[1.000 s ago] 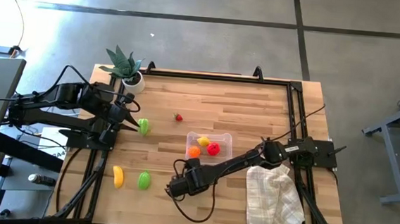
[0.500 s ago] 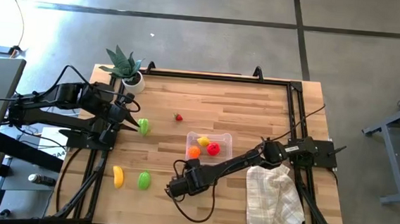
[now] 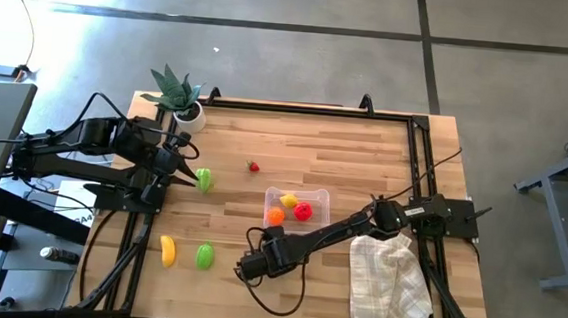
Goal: Pick and placing Produce into tupperware
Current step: Put the green watermelon into the transparent bin
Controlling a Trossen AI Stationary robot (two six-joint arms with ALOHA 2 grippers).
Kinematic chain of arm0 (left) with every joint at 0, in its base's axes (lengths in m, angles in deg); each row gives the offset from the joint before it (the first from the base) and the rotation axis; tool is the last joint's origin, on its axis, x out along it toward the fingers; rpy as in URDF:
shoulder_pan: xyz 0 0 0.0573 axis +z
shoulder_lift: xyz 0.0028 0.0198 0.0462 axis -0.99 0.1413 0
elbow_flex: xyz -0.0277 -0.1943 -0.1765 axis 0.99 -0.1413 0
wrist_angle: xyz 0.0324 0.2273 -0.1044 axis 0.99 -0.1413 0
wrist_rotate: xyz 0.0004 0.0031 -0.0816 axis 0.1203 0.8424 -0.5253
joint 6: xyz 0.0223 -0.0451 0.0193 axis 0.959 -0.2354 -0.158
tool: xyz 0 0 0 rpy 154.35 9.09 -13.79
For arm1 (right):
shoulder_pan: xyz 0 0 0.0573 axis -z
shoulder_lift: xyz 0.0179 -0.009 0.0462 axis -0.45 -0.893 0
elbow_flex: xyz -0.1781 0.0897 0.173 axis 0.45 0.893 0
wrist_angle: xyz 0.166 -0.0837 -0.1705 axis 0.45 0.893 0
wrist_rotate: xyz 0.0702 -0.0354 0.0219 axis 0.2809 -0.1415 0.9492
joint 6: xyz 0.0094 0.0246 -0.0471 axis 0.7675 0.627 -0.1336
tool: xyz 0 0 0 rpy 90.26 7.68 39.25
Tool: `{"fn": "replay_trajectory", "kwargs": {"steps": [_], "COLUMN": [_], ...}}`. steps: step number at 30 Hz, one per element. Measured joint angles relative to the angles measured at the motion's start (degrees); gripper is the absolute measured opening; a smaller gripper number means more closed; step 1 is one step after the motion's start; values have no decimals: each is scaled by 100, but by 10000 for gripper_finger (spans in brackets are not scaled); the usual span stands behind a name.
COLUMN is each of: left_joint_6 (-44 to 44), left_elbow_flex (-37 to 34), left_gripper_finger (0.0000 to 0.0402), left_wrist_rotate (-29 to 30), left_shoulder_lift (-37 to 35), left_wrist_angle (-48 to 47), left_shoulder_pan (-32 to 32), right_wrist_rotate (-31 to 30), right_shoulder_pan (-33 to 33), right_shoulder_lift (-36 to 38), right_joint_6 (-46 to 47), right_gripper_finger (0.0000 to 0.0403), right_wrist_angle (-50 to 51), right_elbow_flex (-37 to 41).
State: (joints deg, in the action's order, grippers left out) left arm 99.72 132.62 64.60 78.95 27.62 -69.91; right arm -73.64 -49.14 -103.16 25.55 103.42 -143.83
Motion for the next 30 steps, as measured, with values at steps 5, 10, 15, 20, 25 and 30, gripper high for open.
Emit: {"fn": "replay_trajectory", "kwargs": {"steps": [5, 10, 15, 20, 25, 30], "left_joint_6": [0, 0, -1, 0, 0, -1], "left_elbow_flex": [0, 0, 0, 0, 0, 0], "left_gripper_finger": [67, 67, 67, 67, 67, 67], "left_wrist_rotate": [1, 2, 2, 0, 0, 0], "left_shoulder_lift": [-1, 0, -1, 0, 0, -2], "left_wrist_angle": [0, 0, 0, 0, 0, 0], "left_shoulder_pan": [1, 2, 1, 0, 0, 0], "right_wrist_rotate": [-2, -2, -4, -7, -23, -41], "right_shoulder_pan": [1, 0, 1, 1, 0, 2], "right_shoulder_lift": [5, 5, 5, 5, 5, 5], "right_joint_6": [2, 2, 1, -8, -18, -114], "right_gripper_finger": [295, 294, 293, 293, 293, 293], "right_wrist_angle": [-5, -4, -4, -2, -2, -2], "right_elbow_flex": [0, 0, 0, 0, 0, 0]}}
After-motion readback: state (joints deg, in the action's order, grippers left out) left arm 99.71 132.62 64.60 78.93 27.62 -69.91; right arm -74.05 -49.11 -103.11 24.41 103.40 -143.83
